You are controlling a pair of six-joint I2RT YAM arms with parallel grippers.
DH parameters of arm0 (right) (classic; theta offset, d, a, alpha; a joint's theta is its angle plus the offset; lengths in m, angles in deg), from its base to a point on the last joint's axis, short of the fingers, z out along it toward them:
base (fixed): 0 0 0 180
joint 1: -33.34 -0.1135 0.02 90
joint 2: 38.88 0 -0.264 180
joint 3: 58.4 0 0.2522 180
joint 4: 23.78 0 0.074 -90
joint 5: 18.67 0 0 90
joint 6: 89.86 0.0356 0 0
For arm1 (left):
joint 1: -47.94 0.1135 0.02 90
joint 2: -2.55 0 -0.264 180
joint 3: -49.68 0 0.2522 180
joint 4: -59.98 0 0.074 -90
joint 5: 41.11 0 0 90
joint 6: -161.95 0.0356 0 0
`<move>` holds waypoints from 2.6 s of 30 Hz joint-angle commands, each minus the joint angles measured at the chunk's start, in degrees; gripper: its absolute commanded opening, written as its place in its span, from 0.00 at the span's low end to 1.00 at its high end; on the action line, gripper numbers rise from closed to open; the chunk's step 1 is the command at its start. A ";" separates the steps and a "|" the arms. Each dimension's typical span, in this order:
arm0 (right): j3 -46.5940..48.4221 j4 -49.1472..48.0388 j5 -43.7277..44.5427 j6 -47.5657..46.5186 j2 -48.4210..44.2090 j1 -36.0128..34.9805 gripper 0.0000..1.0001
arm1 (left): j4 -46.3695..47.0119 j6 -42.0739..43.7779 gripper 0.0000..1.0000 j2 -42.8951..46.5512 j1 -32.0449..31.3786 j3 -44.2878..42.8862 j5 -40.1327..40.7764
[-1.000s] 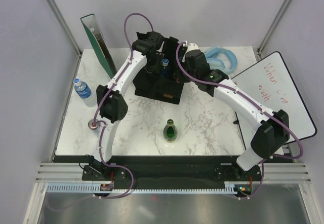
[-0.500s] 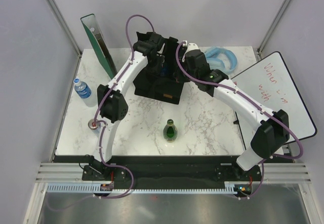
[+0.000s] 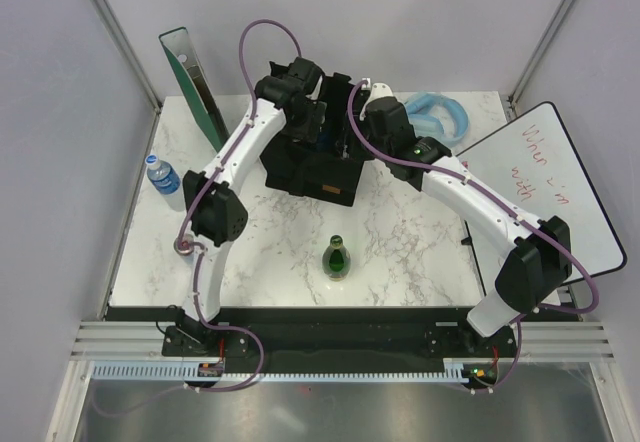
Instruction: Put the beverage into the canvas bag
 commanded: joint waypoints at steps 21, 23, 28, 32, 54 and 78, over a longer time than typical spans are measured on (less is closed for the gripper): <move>8.88 8.04 -0.76 -6.78 -8.38 -0.09 0.68 | 4.66 -5.31 0.85 23.23 -0.53 -2.56 -6.38; 10.20 10.42 -1.10 -8.02 -9.87 -0.09 0.71 | 5.45 -6.29 0.89 24.83 -0.53 -2.38 -7.10; 8.90 14.80 -6.53 -11.19 -15.05 -0.26 0.85 | 6.42 -7.96 1.00 31.50 -0.53 0.58 -8.15; 4.59 19.29 -8.85 -11.72 -17.43 -2.45 0.86 | 11.93 -8.84 1.00 41.51 -0.53 14.90 -9.21; -12.81 17.72 3.89 -7.68 -10.85 -23.81 0.72 | 24.96 -12.09 1.00 70.19 -0.45 56.68 -8.16; -10.98 20.44 9.70 -4.42 -8.73 -26.72 0.00 | 25.58 -12.18 1.00 66.34 -0.45 55.89 -1.75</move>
